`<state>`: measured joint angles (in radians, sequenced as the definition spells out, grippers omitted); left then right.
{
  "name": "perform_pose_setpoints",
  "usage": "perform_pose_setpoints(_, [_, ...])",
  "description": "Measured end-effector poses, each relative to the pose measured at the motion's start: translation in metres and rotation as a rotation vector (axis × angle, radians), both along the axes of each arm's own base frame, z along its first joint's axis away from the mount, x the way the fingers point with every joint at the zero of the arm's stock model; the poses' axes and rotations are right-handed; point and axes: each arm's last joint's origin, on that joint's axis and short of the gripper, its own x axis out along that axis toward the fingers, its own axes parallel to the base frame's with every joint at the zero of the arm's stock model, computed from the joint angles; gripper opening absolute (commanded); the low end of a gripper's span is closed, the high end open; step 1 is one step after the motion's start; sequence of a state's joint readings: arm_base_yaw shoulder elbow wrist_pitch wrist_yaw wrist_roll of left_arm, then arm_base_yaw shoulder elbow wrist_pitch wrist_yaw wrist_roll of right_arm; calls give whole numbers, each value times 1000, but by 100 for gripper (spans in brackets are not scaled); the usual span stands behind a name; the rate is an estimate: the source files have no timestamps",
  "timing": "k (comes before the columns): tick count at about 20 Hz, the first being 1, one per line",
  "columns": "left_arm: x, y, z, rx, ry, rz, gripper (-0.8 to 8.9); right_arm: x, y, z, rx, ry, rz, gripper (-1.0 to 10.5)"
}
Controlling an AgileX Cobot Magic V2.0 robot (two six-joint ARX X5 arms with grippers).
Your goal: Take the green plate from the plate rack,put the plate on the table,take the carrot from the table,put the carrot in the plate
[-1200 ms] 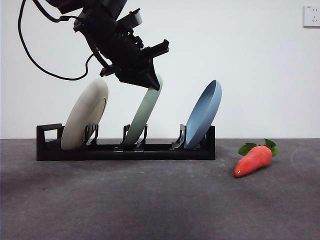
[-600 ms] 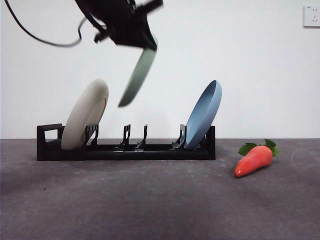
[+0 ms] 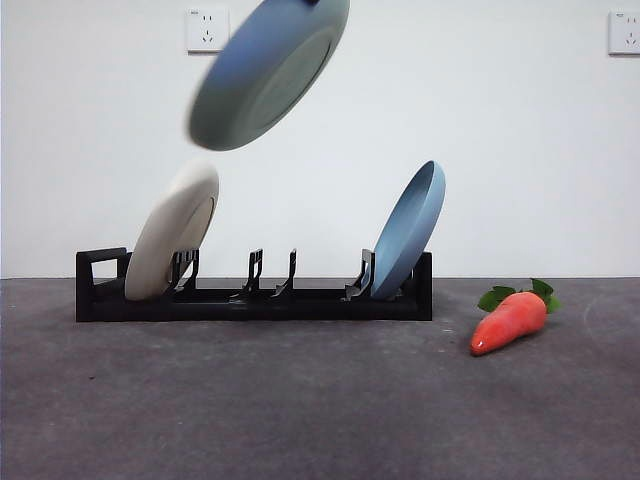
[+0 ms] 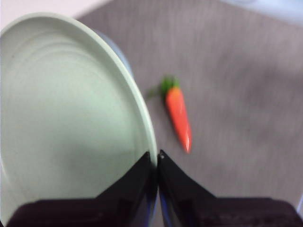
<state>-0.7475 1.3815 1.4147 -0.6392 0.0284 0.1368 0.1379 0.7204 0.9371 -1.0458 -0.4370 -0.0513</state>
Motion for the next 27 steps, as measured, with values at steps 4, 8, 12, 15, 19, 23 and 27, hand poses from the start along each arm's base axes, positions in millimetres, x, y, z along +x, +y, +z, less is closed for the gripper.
perform_pose_setpoints(4, [-30, -18, -27, 250, 69, -91, -6, 1, 0, 1, 2, -17, 0, 658])
perform_pose_setpoints(8, [-49, -33, -64, 358, 38, -107, -6, 2, 0, 1, 3, -13, -2, 658])
perform_pose_setpoints(12, [-49, -34, -120, 407, 68, -110, -6, 4, 1, 1, 10, -7, -10, 658])
perform_pose_setpoints(15, [-49, -36, -156, 460, 81, -137, -6, 6, 1, 0, 12, -2, -11, 658])
perform_pose_setpoints(19, [-41, -49, -183, 521, 73, -186, -6, 12, 2, -2, 9, 23, -11, 658])
perform_pose_setpoints(23, [-38, -60, -207, 565, 99, -223, 99, 23, 3, -6, 9, 49, -18, 658])
perform_pose_setpoints(27, [-41, -62, -213, 542, 158, -269, 292, 43, 5, -13, -21, 76, -66, 658])
